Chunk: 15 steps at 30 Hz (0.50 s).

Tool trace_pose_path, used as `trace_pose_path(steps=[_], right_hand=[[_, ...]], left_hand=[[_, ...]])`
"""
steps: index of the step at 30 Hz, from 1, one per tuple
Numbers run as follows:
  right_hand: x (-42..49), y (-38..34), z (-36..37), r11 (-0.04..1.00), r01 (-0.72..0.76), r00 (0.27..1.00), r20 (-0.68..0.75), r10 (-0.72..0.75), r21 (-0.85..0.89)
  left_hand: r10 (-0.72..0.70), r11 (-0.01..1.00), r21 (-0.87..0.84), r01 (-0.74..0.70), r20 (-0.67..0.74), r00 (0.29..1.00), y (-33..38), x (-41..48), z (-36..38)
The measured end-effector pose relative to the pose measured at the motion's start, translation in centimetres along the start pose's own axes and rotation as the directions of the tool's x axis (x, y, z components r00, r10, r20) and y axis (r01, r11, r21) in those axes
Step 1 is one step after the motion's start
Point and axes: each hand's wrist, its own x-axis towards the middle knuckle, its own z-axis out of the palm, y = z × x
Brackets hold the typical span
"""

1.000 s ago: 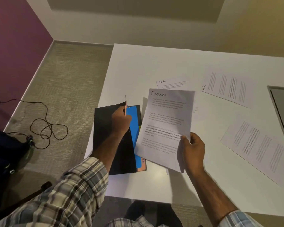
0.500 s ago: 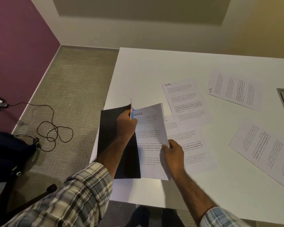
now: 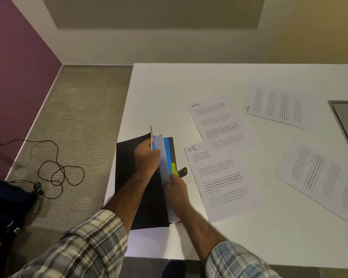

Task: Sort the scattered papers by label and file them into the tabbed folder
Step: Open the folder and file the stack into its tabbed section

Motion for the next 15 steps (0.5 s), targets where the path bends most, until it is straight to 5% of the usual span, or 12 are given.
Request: trace_pose_path(steps=[4, 9, 15], right_hand=[[-0.3, 0.6, 0.4, 0.996, -0.055, 0.994, 0.100, 0.049, 0.065], [-0.7, 3.3, -0.9, 0.996, -0.024, 0.999, 0.036, 0.027, -0.085], [-0.4, 3.5, -0.2, 0.999, -0.037, 0.999, 0.019, 0.038, -0.032]], left_hand=[[-0.002, 1.000, -0.019, 0.002, 0.008, 1.000, -0.4, 0.3, 0.0], [-0.023, 0.999, -0.028, 0.024, 0.005, 1.000, -0.3, 0.5, 0.1], [-0.001, 0.999, 0.051, 0.004, -0.050, 0.999, 0.1, 0.1, 0.9]])
